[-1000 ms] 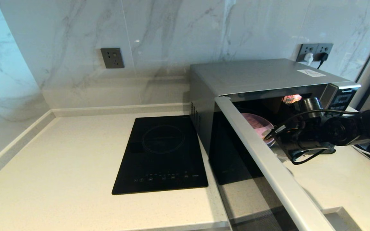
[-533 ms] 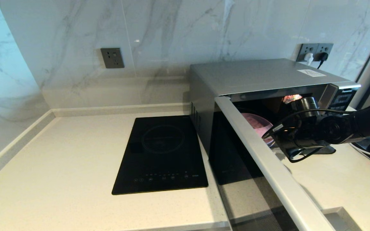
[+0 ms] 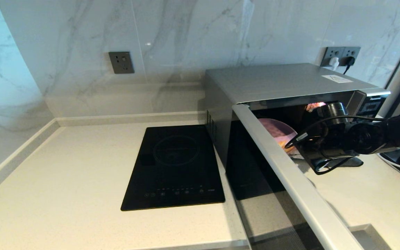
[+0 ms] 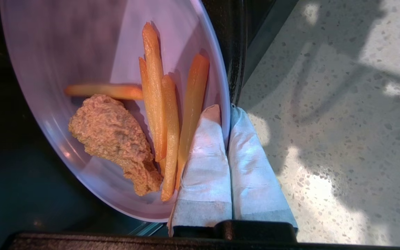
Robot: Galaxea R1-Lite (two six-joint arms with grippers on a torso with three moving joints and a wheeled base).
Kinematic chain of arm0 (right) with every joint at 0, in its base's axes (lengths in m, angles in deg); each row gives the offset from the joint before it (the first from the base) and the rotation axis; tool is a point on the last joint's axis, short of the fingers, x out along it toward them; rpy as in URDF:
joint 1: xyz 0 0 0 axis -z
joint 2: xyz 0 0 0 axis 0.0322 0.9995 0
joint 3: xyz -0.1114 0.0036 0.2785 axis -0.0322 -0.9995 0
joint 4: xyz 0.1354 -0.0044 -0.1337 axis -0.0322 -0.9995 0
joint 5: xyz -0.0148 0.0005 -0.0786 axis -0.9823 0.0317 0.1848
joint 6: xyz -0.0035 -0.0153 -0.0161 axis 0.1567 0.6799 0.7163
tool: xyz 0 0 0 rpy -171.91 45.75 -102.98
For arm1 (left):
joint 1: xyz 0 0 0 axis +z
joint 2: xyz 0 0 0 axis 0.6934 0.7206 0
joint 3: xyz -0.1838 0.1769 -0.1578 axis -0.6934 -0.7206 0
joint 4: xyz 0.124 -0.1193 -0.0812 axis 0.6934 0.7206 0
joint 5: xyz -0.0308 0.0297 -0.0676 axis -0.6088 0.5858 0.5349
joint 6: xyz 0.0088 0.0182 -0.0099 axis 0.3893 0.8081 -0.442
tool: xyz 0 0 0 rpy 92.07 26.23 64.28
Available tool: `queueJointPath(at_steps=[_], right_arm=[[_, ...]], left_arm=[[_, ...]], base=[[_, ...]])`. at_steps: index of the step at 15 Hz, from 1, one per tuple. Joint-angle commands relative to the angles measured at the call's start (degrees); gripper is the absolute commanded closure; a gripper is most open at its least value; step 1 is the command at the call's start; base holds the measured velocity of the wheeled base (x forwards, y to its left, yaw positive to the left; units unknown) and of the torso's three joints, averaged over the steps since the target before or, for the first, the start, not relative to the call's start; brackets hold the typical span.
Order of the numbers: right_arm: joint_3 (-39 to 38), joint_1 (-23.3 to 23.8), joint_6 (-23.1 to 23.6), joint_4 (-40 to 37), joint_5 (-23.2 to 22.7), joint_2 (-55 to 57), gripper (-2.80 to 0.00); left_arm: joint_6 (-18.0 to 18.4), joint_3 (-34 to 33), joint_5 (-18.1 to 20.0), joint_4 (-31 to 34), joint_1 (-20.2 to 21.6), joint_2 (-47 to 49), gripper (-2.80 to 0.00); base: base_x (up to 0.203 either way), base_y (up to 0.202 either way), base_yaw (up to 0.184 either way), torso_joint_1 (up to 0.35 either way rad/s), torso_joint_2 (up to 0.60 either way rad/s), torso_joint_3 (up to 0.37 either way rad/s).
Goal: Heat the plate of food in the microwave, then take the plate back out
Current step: Take the plate out of the microwave
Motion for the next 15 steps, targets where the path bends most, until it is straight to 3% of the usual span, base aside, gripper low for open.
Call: queueJointPath(at_steps=[1, 8, 15], right_arm=[[-0.16, -0.01, -0.37, -0.01, -0.04, -1.30, 0.00], [-1.54, 0.04, -0.35, -2.84, 0.03, -3.94, 0.00], [-8.60, 0.24, 0.46, -4.07, 0.12, -10.50, 0.00]], left_arm=[[-0.06, 0.00, -0.03, -0.02, 0.01, 0.09, 0.00], [-0.06, 0.00, -0.03, -0.02, 0.01, 0.09, 0.00], [-0.06, 0.00, -0.03, -0.02, 0.01, 0.09, 0.00]], base=[[0.000, 0.000, 0.000, 0.000, 0.00, 0.000], [0.000, 0.000, 0.000, 0.000, 0.00, 0.000], [0.000, 0.000, 0.000, 0.000, 0.00, 0.000]])
